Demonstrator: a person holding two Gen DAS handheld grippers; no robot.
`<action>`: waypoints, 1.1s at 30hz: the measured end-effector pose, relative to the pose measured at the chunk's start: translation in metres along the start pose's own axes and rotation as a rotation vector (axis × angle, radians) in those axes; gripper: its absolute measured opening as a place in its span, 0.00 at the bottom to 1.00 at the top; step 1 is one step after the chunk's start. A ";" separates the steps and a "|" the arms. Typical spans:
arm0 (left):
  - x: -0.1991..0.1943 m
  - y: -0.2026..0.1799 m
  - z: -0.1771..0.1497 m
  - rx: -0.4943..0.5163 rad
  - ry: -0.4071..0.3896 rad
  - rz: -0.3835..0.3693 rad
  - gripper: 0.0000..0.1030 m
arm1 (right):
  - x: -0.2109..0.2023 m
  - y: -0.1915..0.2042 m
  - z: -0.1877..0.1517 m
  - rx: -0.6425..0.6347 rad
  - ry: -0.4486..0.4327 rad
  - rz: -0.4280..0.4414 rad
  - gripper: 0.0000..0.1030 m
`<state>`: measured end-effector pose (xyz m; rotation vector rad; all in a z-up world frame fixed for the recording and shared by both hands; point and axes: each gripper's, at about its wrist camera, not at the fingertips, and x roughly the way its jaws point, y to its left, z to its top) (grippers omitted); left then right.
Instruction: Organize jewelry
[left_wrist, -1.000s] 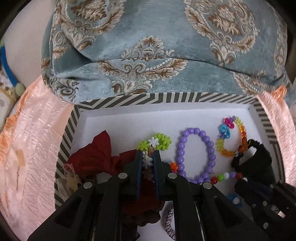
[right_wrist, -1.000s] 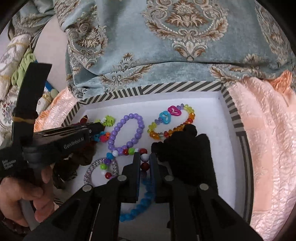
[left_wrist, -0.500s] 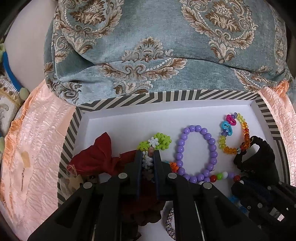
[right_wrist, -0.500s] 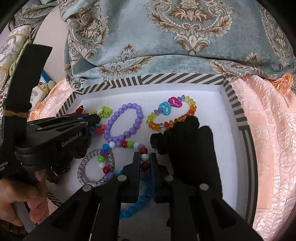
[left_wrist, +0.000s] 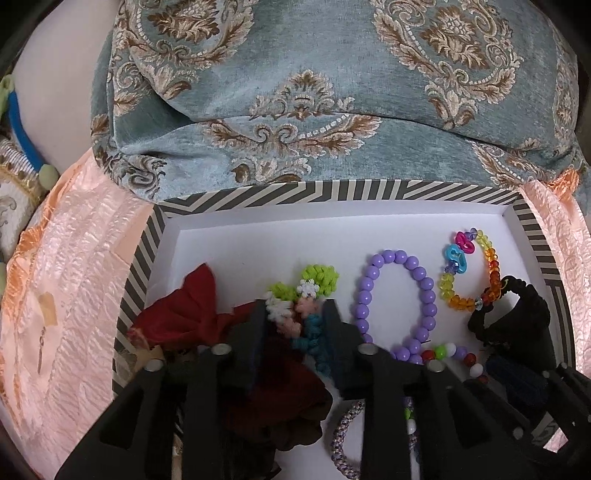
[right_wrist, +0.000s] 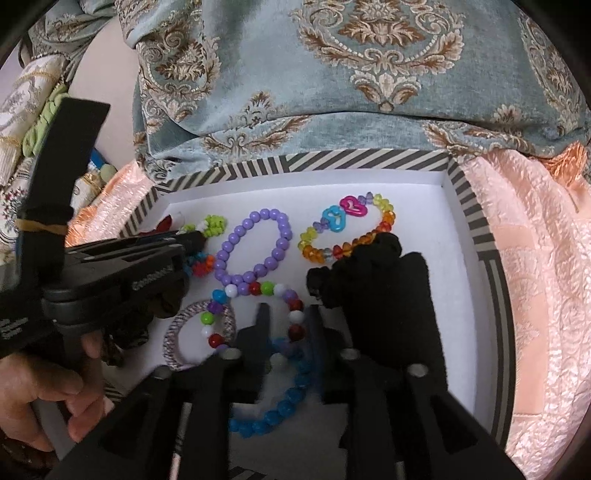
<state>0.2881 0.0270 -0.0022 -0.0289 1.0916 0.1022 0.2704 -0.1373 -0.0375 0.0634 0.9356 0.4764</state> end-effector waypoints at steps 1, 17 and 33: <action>0.000 -0.001 0.000 0.000 -0.001 -0.002 0.17 | -0.001 0.001 0.000 -0.004 -0.004 -0.003 0.31; -0.026 -0.008 -0.003 0.037 -0.047 -0.007 0.42 | -0.041 0.005 -0.005 -0.053 -0.057 -0.077 0.49; -0.130 0.026 -0.055 -0.062 -0.204 -0.025 0.67 | -0.091 0.008 -0.027 -0.049 -0.045 -0.094 0.88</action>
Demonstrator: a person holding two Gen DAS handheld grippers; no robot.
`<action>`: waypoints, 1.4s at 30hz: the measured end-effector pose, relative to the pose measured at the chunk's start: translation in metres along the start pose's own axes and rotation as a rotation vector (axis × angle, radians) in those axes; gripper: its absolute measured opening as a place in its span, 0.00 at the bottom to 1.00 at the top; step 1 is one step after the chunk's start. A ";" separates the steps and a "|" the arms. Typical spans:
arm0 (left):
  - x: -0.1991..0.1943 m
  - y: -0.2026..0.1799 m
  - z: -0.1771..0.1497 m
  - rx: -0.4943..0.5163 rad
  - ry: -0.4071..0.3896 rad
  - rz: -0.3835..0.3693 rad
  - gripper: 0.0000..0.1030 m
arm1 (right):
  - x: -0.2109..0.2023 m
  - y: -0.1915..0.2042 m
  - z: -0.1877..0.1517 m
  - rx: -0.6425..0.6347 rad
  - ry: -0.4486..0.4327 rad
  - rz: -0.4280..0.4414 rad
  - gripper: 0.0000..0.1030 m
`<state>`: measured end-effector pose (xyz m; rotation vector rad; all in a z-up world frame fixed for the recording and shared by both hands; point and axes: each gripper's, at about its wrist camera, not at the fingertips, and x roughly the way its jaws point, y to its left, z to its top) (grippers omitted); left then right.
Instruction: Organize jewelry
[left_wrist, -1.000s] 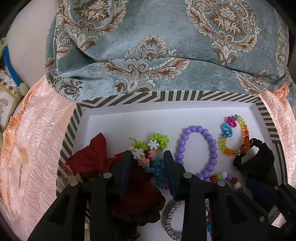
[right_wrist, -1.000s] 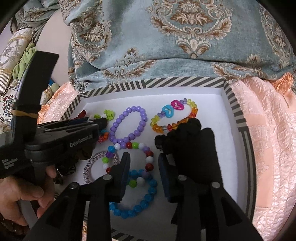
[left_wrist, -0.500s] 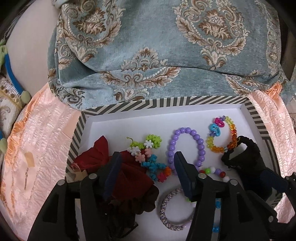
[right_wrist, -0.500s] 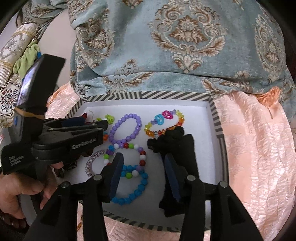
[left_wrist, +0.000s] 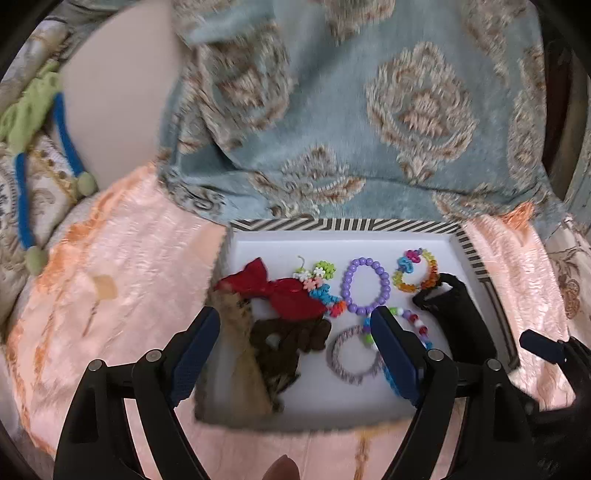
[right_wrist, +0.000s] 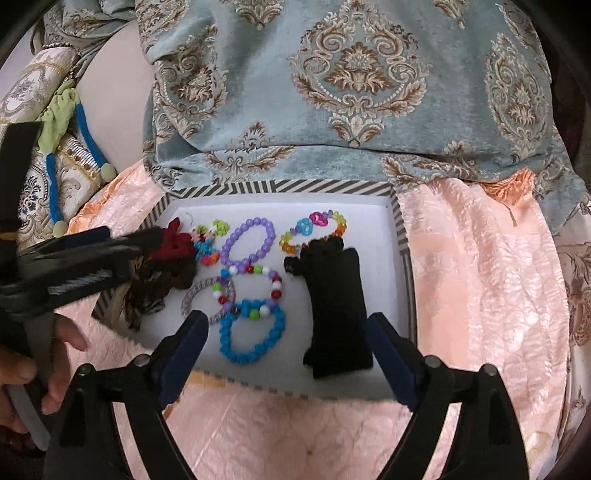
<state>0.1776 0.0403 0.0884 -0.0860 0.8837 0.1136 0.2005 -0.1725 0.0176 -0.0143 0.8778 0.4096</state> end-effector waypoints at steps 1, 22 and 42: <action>-0.008 0.000 -0.006 0.003 -0.014 -0.009 0.67 | -0.006 0.000 -0.004 0.002 -0.007 0.001 0.88; -0.069 -0.012 -0.053 0.060 -0.067 -0.056 0.69 | -0.068 -0.005 -0.072 -0.042 -0.114 -0.060 0.88; -0.051 -0.026 -0.086 0.075 0.000 -0.055 0.69 | -0.051 0.007 -0.080 -0.072 -0.073 -0.098 0.87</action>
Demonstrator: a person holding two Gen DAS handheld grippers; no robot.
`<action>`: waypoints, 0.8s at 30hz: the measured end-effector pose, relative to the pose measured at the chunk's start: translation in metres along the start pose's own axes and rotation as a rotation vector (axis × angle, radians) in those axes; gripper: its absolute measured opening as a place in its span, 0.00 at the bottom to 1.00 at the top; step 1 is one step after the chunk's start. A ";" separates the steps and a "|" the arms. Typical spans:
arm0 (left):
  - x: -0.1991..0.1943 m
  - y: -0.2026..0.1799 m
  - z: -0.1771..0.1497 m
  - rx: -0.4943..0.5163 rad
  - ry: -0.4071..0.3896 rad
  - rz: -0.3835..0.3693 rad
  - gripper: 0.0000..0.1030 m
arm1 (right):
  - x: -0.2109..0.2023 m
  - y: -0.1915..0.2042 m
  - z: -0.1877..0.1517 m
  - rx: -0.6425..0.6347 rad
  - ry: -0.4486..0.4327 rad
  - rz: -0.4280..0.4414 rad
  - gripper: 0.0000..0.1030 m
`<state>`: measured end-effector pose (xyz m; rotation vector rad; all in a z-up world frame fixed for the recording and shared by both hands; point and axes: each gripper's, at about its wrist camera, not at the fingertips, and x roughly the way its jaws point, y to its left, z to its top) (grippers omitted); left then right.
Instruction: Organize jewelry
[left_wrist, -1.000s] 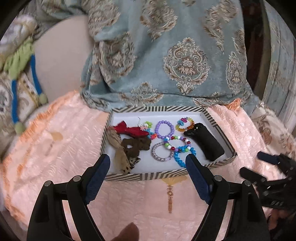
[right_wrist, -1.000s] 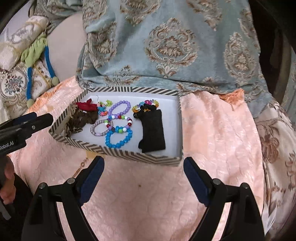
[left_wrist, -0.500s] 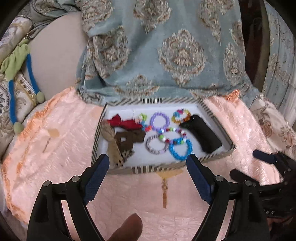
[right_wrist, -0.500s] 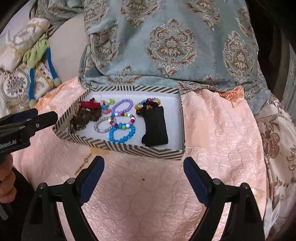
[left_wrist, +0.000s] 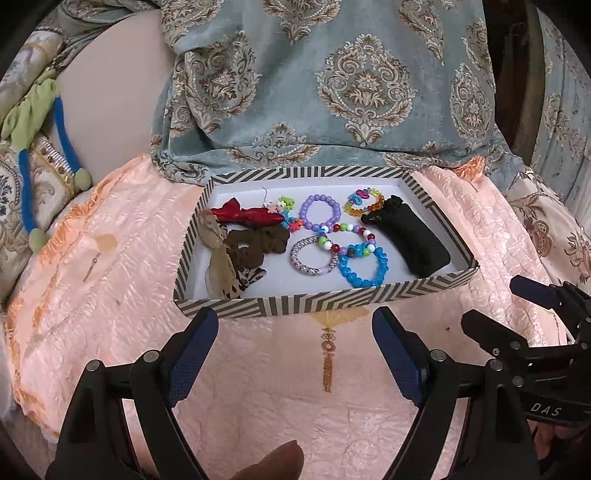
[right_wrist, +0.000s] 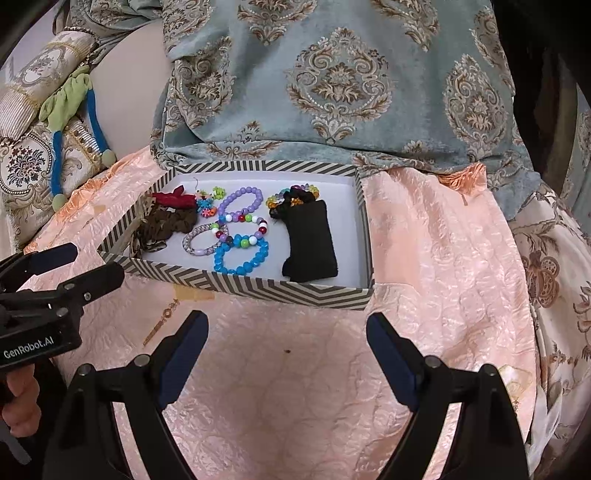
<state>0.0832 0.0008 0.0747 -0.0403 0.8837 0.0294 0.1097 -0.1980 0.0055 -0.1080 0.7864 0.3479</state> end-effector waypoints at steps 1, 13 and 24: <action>0.000 -0.001 -0.001 0.004 0.000 0.000 0.69 | 0.000 0.001 0.000 -0.001 -0.002 0.001 0.87; 0.003 0.000 -0.003 -0.008 0.009 0.009 0.69 | -0.002 0.003 -0.001 -0.006 -0.008 0.005 0.87; 0.005 0.003 -0.003 -0.039 0.015 0.002 0.70 | 0.000 0.006 -0.003 -0.012 -0.006 0.009 0.87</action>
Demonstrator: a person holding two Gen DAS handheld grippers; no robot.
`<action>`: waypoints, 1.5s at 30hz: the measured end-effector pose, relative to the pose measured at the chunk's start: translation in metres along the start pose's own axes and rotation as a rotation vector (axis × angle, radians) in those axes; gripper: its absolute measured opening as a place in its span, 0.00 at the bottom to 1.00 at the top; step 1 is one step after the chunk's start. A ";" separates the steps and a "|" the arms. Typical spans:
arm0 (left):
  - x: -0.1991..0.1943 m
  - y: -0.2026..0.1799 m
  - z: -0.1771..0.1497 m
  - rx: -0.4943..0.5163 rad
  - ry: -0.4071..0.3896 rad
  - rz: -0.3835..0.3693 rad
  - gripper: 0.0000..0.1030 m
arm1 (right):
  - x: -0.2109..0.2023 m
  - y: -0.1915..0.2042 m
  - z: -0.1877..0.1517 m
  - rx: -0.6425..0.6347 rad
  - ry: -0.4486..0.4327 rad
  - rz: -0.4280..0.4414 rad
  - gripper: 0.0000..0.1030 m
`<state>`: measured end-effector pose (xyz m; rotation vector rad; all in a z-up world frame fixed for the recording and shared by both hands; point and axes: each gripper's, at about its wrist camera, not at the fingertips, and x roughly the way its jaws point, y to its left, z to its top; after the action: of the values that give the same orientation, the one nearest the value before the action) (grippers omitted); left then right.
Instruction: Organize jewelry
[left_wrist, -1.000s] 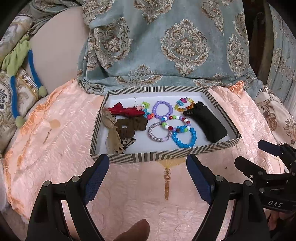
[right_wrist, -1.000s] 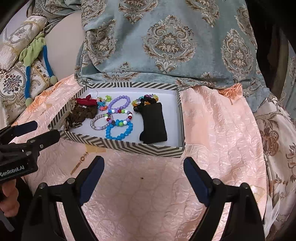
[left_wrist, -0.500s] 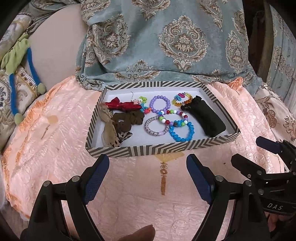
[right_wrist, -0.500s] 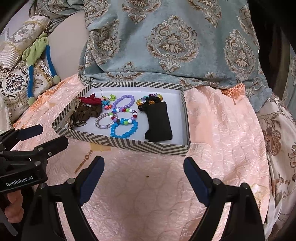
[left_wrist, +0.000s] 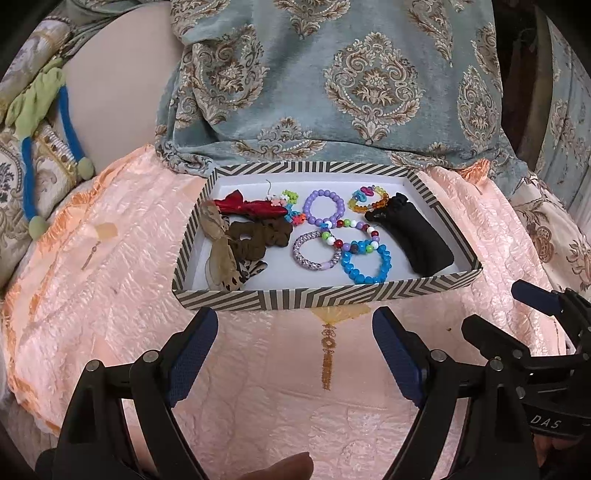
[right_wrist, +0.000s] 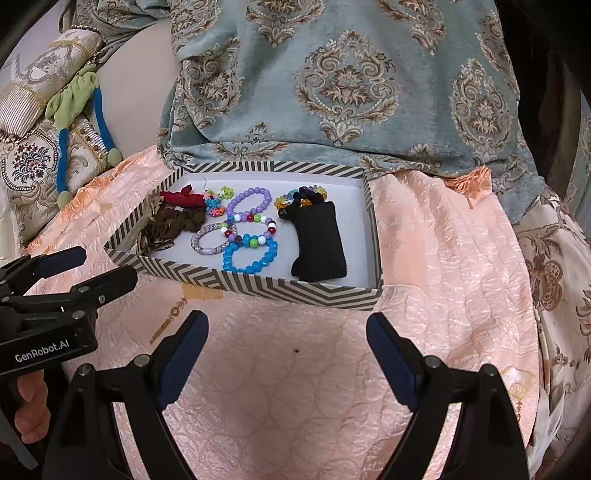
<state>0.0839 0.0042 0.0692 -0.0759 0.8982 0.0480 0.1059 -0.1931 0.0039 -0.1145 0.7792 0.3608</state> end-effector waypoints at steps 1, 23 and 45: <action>0.000 0.000 0.000 0.000 0.000 0.002 0.70 | 0.000 0.000 0.000 -0.001 -0.001 0.001 0.87; 0.001 0.001 0.000 0.002 0.005 0.002 0.70 | -0.009 0.002 0.005 -0.001 -0.057 0.015 0.87; 0.002 0.000 -0.001 -0.002 0.005 -0.004 0.70 | -0.010 0.003 0.004 -0.004 -0.057 0.011 0.87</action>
<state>0.0847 0.0045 0.0670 -0.0798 0.9033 0.0451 0.1014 -0.1923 0.0135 -0.1033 0.7226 0.3744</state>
